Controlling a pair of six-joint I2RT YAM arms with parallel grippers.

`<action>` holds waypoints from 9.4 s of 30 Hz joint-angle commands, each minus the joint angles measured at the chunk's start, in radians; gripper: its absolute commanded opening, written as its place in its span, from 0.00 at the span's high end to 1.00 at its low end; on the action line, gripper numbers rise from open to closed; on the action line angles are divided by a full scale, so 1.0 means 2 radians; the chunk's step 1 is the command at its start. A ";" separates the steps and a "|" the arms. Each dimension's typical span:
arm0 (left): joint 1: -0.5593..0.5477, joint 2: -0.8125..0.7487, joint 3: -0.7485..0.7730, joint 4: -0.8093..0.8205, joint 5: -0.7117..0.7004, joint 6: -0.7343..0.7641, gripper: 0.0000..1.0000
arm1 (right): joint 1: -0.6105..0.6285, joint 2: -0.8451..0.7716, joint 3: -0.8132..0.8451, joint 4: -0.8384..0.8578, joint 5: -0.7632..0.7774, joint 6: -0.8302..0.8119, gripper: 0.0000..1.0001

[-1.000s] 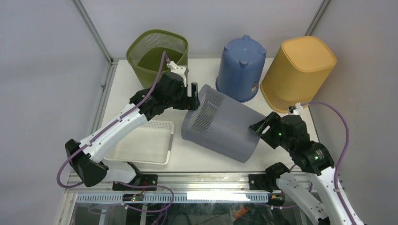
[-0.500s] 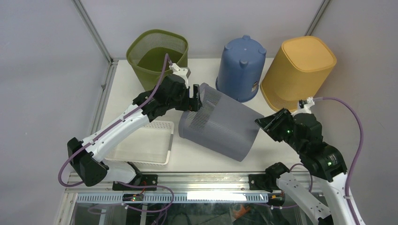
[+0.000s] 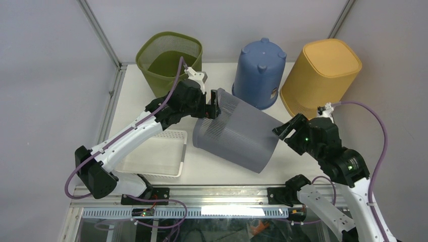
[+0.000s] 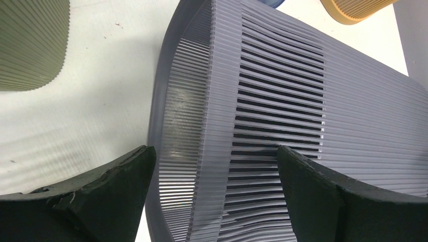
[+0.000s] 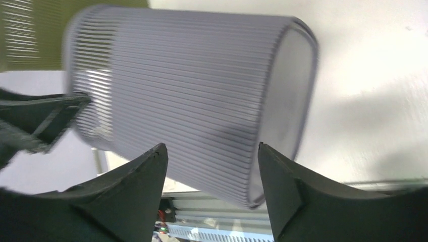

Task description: Turn the large container upside down

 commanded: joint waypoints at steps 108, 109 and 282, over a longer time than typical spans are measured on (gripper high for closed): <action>0.042 -0.022 -0.070 0.099 0.044 0.016 0.78 | 0.000 0.042 0.048 0.228 -0.155 0.011 0.85; 0.042 -0.021 -0.070 0.101 0.046 0.015 0.78 | 0.000 0.051 0.057 0.231 -0.156 0.007 0.85; 0.228 0.076 0.384 -0.047 0.124 0.062 1.00 | 0.086 0.416 0.374 -0.002 0.061 -0.170 0.04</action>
